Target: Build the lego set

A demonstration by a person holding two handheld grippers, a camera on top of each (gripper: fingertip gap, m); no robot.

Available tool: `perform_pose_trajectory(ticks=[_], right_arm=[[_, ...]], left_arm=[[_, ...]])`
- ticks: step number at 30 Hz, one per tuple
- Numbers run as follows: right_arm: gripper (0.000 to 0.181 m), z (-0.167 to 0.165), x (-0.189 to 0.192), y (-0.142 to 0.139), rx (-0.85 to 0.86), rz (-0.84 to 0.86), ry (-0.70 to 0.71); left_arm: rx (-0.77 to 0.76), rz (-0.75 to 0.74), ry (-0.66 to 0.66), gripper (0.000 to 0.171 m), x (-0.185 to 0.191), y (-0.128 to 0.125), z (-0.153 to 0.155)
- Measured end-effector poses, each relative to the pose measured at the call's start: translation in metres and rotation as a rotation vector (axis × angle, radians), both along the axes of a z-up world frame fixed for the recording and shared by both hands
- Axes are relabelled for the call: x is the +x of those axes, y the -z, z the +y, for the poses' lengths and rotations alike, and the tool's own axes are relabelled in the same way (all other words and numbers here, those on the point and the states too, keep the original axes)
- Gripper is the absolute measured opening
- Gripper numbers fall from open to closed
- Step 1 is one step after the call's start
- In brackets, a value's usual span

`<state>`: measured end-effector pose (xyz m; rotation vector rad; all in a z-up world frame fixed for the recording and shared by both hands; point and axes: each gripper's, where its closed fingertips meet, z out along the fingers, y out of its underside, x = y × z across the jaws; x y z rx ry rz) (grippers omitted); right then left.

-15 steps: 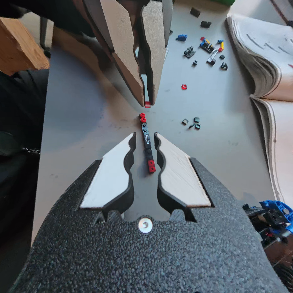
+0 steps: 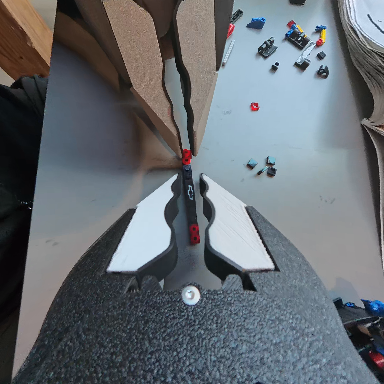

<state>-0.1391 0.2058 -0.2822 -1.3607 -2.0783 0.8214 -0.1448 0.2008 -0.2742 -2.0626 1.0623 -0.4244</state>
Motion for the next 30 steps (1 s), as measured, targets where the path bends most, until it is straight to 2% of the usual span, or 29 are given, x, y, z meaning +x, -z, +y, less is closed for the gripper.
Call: perform_pose_trajectory(ticks=[9,25,30], right_arm=[[0.006,-0.0006,0.0007,0.0015,-0.029,-0.017,-0.027],[0.007,-0.0011,0.0005,0.0015,-0.042,-0.020,-0.059],[0.007,-0.0010,0.0003,0.0015,-0.033,-0.019,-0.057]], left_arm=[[-0.003,0.012,0.015,0.005,0.0028,0.0020,0.0027],[-0.017,0.011,0.089,0.005,0.0019,0.0035,0.0015],[-0.094,-0.043,0.099,0.005,0.0014,0.0047,0.0004]])
